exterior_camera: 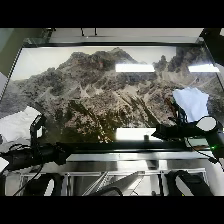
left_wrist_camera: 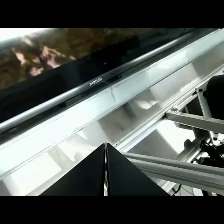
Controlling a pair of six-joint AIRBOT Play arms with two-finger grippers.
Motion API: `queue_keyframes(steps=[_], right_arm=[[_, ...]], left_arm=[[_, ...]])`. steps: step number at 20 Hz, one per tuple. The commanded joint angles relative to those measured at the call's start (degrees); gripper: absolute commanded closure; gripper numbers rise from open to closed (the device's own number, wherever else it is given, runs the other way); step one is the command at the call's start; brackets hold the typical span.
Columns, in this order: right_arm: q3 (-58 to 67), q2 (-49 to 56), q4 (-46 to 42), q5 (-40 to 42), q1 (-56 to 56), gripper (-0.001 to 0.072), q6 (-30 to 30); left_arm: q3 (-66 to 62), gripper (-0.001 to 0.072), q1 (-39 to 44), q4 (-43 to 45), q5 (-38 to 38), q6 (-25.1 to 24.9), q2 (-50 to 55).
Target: Fold the shirts.
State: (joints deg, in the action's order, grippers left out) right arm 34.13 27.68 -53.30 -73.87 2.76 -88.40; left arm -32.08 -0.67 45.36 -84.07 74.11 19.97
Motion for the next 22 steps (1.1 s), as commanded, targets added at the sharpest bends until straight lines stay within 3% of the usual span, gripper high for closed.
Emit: queue_keyframes(steps=[1,5,9,11,17,22], right_arm=[[0.0,0.0,0.0,-0.1,-0.1,0.069,0.0],[0.0,0.0,0.0,-0.1,-0.1,0.069,0.0],[0.0,0.0,0.0,-0.1,-0.1,0.069,0.0],[0.0,0.0,0.0,-0.1,-0.1,0.069,0.0],[0.0,-0.1,0.0,-0.1,-0.1,0.069,0.0],[0.0,0.0,0.0,-0.1,-0.1,0.069,0.0]], left_arm=[[0.0,0.0694,0.0,0.0,1.2,0.0,0.1],[-1.1,0.0694,-0.3,0.5,1.1,0.0,5.4],[-14.3,0.0685,-6.7,9.8,1.6,-0.1,15.5],[-23.4,0.0011,-10.1,17.3,3.1,2.2,21.8],[-42.1,0.0009,-24.3,33.6,3.8,10.0,41.0],[-38.1,0.0009,-41.4,38.2,3.2,9.8,50.9]])
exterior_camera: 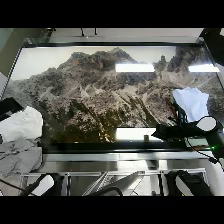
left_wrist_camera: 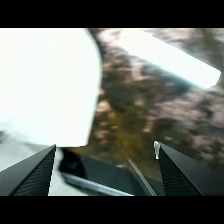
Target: Fold the shirts.
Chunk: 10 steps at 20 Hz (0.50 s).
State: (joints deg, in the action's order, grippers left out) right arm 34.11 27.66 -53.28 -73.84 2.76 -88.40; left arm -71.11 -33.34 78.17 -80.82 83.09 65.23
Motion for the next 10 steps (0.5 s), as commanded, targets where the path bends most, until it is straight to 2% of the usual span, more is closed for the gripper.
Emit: queue_keyframes(steps=[1,5,7,10], right_arm=[[0.0,0.0,0.0,-0.1,-0.1,0.069,0.0],[0.0,0.0,0.0,0.1,-0.1,0.069,0.0],[0.0,0.0,0.0,0.1,-0.1,0.069,0.2],[0.0,0.0,0.1,0.1,-0.1,0.069,0.2]], left_arm=[[2.2,0.0009,-11.6,6.6,1.2,0.4,7.3],[4.6,0.0009,-18.8,5.7,9.7,-1.6,13.3],[4.6,0.0009,-19.2,5.7,13.4,-3.2,16.2],[4.6,0.001,-17.4,5.8,14.6,-3.7,20.5]])
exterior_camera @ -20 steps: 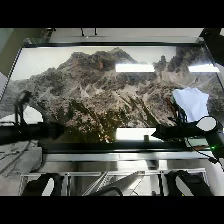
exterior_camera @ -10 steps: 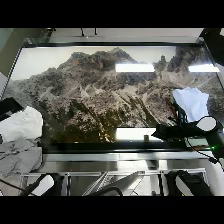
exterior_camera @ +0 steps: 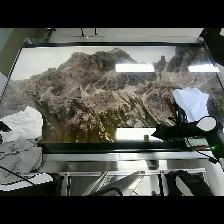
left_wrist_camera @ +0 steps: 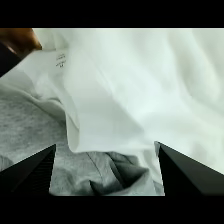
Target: Fold the shirts.
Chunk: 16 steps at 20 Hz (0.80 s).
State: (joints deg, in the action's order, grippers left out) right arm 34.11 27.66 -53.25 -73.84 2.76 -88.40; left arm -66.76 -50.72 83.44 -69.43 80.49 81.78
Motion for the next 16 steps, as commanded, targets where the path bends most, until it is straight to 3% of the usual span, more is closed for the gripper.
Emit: queue_keyframes(steps=[1,2,3,4,5,6,11,16], right_arm=[[0.0,0.0,0.2,0.1,-0.1,0.069,0.2],[0.0,0.0,0.2,0.1,-0.1,0.069,0.2],[0.0,0.0,0.2,0.1,-0.1,0.069,0.2],[0.0,0.0,0.2,0.0,-0.1,0.069,0.2],[0.0,0.0,0.2,-0.2,-0.1,0.069,0.2],[0.0,0.0,0.2,-0.2,-0.1,0.069,0.2],[0.0,0.0,0.7,-0.1,-0.1,0.069,0.1],[0.0,0.0,0.6,-0.1,-0.1,0.069,0.2]], left_arm=[[0.2,0.0011,0.8,0.5,3.5,-1.2,5.1],[0.2,0.0012,1.7,0.5,4.0,-1.2,5.8],[-0.1,0.0114,2.8,0.5,4.5,-1.3,6.1],[-0.8,0.0334,3.7,0.5,4.5,-1.6,6.3],[-1.6,0.0665,4.8,0.5,3.9,-1.7,6.1],[-2.2,0.0694,5.8,0.5,3.3,-2.0,5.6],[-2.7,0.0694,9.9,-3.3,-0.3,-2.5,1.9],[-2.7,0.0694,16.5,-26.5,-1.1,-8.2,-5.2]])
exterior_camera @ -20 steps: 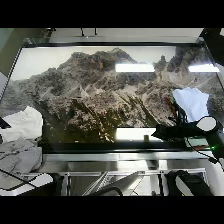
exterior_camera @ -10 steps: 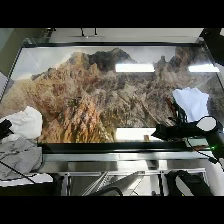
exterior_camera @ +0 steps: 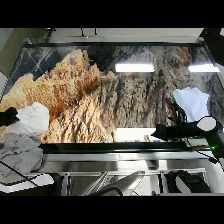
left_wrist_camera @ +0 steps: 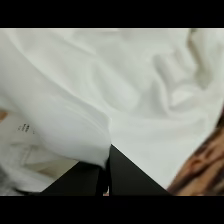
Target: Fold the shirts.
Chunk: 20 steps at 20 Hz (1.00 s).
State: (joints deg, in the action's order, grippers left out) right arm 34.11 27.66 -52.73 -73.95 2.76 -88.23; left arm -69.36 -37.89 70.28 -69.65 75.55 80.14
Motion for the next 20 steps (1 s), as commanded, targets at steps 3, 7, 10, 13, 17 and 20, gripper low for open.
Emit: queue_keyframes(steps=[3,7,10,13,17,20], right_arm=[[0.0,0.0,0.1,0.0,-0.1,0.069,0.0],[0.0,0.3,0.1,2.1,0.0,0.069,0.0],[0.0,1.0,-0.1,2.6,0.0,0.069,0.0],[0.0,1.0,-0.1,2.6,0.0,0.069,2.6],[0.0,1.0,-0.1,2.6,0.0,0.0683,3.0],[0.0,1.1,-0.1,3.9,0.0,0.0281,3.0]], left_arm=[[-0.1,0.0694,12.0,-24.0,-2.3,-5.8,-8.9],[-4.4,0.0695,29.8,-35.4,-6.4,-7.7,-15.9],[-10.5,0.0695,44.2,-29.4,-5.0,-5.7,-17.4],[-11.4,0.0694,53.0,-23.7,-3.5,-2.2,-15.9],[-11.3,0.0622,59.7,-21.8,-5.9,-1.8,-8.8],[-11.4,0.0031,59.5,-21.8,-7.7,0.6,-4.5]])
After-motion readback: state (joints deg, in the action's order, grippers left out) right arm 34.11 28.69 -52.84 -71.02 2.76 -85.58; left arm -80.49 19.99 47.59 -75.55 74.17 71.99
